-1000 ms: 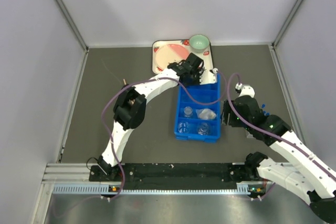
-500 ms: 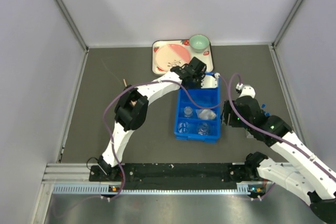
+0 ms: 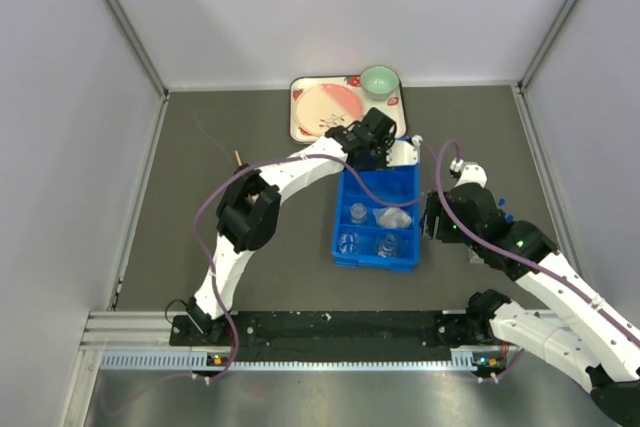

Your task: Organize the chemistry lab equipment

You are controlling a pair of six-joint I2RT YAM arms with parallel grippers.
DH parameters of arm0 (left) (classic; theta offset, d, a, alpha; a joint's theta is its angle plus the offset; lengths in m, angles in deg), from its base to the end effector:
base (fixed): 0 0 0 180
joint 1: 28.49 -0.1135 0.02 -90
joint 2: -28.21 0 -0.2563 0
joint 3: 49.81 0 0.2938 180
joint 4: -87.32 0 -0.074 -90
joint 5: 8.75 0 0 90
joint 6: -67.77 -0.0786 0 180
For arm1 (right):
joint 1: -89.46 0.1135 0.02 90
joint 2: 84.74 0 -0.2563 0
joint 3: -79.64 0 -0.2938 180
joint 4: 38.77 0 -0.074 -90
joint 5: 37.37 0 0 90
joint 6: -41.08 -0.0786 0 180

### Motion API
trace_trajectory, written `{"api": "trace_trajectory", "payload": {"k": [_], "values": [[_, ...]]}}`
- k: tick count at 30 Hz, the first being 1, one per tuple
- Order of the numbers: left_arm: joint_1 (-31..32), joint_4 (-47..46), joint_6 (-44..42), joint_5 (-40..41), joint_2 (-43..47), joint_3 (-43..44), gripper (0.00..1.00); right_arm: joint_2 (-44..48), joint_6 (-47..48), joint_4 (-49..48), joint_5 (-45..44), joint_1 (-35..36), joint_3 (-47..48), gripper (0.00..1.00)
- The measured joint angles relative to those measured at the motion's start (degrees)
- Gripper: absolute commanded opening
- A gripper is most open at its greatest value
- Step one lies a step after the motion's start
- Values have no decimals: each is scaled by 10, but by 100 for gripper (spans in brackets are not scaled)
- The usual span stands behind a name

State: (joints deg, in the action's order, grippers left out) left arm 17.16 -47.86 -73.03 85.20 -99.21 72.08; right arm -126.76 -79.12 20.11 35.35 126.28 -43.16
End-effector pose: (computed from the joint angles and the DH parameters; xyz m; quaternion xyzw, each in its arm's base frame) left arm 0.3991 -0.4005 0.1714 0.6934 0.6351 0.0476 0.3371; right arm 0.1908 0.1137 0.2590 0.0065 0.9109 0.0994 0.4003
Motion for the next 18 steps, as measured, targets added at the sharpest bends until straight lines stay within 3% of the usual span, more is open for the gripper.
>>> {"api": "trace_trajectory", "payload": {"k": [7, 14, 18], "values": [[-14, 3, 83, -1, 68, 6, 47, -1, 2, 0, 0, 0, 2, 66], [-94, 26, 240, 1, 138, 30, 37, -9, 8, 0, 0, 0, 52, 66], [-153, 89, 359, 17, 161, 30, 27, -46, 15, -18, 5, 0, 90, 66]]}}
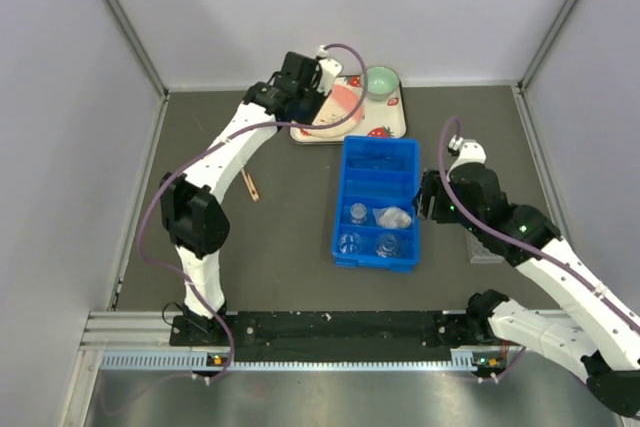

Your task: Organize the chemistry lab equipment

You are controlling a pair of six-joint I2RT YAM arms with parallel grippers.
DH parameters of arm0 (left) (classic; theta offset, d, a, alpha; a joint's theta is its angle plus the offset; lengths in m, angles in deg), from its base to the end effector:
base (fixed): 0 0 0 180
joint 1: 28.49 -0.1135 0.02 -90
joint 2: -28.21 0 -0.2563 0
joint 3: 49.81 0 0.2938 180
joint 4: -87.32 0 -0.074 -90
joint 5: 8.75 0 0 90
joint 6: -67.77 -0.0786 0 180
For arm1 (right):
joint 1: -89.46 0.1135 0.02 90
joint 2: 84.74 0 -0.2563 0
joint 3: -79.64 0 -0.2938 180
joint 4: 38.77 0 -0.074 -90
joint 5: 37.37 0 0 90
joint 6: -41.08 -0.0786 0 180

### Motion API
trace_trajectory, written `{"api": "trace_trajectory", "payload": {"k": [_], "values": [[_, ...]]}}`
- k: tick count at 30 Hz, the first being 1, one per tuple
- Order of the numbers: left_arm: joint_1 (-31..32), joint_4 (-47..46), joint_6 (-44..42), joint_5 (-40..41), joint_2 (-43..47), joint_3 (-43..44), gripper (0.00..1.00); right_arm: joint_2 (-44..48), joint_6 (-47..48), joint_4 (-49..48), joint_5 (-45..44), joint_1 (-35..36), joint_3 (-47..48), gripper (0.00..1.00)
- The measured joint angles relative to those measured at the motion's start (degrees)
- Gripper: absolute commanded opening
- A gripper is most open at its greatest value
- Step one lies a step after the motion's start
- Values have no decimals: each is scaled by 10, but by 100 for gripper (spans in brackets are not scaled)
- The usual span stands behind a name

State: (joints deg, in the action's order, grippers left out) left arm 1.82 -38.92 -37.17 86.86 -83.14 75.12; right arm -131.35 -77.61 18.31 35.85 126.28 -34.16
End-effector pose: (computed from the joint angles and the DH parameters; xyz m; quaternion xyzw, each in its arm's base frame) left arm 0.4487 -0.2534 0.3230 0.3295 0.8441 -0.0123 0.4228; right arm 0.2050 0.1252 0.3074 0.0015 0.8896 0.1267 0.4388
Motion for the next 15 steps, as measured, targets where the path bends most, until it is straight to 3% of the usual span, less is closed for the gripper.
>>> {"api": "trace_trajectory", "payload": {"k": [3, 7, 15], "values": [[-26, 20, 61, 0, 23, -49, 24, -35, 2, -22, 12, 0, 5, 66], [-46, 39, 138, 0, 70, -145, 28, -93, 3, -49, 34, 0, 5, 66], [-112, 36, 255, -41, 171, -300, 52, -247, 34, -83, 47, 46, 103, 66]]}}
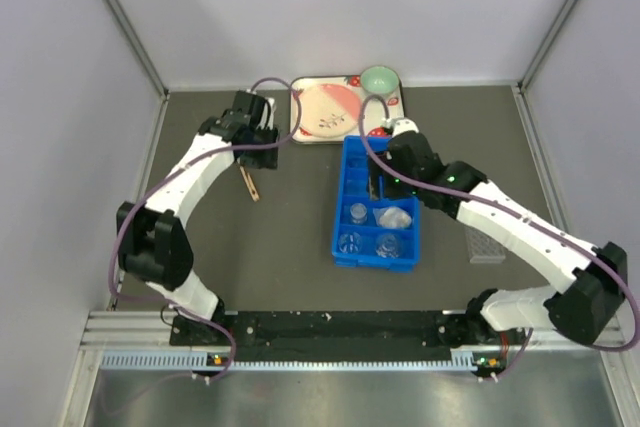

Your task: Organize the chemistry lab equipment

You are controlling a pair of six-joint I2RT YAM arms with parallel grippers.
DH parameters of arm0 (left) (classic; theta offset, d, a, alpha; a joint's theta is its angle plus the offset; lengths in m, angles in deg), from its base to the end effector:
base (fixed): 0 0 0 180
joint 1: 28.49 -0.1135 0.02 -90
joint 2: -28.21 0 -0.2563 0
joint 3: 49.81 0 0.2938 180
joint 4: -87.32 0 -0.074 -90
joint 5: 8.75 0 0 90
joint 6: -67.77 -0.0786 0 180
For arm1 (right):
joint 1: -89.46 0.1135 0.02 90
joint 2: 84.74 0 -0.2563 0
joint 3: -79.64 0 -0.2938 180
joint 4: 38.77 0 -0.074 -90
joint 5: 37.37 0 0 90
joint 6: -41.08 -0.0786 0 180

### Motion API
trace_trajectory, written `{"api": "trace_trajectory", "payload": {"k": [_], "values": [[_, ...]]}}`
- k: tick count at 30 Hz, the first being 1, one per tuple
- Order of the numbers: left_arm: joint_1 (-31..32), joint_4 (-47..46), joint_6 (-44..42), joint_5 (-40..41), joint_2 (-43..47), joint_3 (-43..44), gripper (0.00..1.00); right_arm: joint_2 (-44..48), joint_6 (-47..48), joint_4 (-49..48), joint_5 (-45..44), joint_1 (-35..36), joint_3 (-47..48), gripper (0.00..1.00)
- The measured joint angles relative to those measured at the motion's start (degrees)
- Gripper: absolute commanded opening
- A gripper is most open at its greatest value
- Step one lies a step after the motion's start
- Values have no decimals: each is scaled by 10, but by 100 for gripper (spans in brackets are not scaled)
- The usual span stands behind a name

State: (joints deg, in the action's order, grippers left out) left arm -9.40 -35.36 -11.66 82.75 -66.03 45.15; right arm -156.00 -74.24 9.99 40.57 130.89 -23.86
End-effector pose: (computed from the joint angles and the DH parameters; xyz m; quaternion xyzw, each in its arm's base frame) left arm 0.3945 -0.1343 0.2454 0.0674 0.9554 -0.0614 0.2810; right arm 0.2655 0.2124 0.2792 -0.0870 0.9106 0.1353 0.3808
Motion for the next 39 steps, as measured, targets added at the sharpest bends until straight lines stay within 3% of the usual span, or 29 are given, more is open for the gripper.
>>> {"api": "trace_trajectory", "payload": {"k": [4, 9, 14, 20, 39], "values": [[-15, -17, 17, -22, 46, -60, 68, -76, 13, -21, 5, 30, 59, 66], [-28, -41, 32, -29, 101, -124, 69, -170, 24, -36, 25, 47, 125, 66], [-80, -54, 55, -14, 107, -139, 67, -216, 28, -45, 35, 60, 149, 66], [-122, -70, 82, 10, 47, -138, 63, -219, 28, -47, 38, 72, 149, 66], [-121, -126, 193, 39, -131, -116, 53, -137, 27, -82, 25, 75, 35, 66]]}}
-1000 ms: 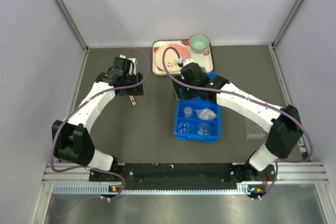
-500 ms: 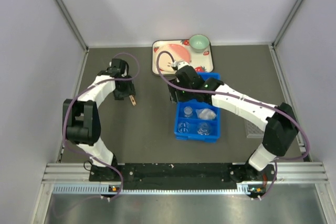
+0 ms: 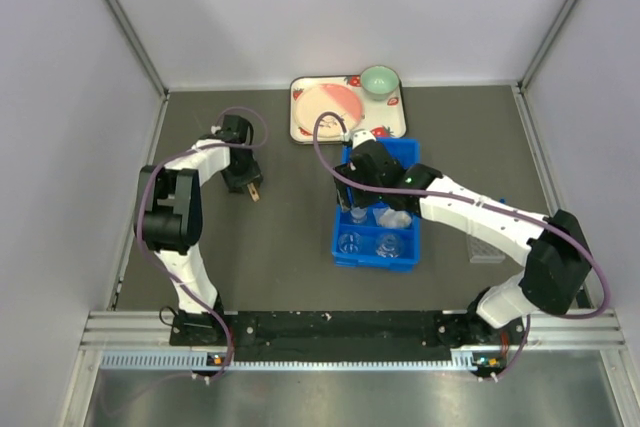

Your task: Organize the chemistry lab equipment

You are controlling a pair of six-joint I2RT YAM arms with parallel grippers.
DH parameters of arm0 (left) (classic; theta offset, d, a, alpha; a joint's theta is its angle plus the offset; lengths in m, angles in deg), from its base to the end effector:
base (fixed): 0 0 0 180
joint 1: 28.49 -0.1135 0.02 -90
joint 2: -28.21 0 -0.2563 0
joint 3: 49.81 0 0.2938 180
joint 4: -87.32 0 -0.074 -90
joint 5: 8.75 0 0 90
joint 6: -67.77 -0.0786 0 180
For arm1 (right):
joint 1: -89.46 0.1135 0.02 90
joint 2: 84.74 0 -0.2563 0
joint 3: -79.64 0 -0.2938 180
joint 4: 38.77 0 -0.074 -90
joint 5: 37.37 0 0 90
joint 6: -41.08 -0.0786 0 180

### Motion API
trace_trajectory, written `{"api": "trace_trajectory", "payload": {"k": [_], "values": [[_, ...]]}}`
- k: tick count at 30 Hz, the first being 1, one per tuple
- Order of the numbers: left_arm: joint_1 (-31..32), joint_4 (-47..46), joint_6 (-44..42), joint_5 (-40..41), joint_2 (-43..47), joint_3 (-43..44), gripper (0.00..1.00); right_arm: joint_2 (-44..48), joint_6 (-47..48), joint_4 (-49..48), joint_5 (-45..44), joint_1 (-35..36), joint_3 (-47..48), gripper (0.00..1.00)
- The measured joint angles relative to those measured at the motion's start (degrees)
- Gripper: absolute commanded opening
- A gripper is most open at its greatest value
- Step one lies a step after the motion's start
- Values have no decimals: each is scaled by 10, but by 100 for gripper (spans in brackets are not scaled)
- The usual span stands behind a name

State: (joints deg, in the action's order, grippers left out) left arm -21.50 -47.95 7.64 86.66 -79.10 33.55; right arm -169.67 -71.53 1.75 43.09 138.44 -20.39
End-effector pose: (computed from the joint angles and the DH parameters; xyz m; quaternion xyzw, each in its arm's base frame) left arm 0.4179 -0.0438 0.0971 -0.2033 0.9604 -0.0144 0.1900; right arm 0.2699 0.2904 0.2354 -0.1797 0.9051 0.1584 0.3512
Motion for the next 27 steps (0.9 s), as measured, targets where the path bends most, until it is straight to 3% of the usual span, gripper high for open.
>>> {"api": "trace_trajectory", "payload": {"k": [2, 6, 10, 21, 27], "values": [[0, -2, 7, 1, -2, 5, 46, 2, 0, -3, 0, 0, -7, 66], [2, -16, 23, 5, -5, 4, 17, 3, 0, -5, 0, 0, -16, 66], [3, -31, 35, 9, -2, -5, 0, 3, 0, -9, 0, 0, -18, 66], [63, -32, 11, 9, 64, -57, 0, 23, 0, -12, -5, 0, -27, 66], [128, -22, -36, -110, 186, -59, 0, 127, -6, -1, -7, 0, -72, 66]]}}
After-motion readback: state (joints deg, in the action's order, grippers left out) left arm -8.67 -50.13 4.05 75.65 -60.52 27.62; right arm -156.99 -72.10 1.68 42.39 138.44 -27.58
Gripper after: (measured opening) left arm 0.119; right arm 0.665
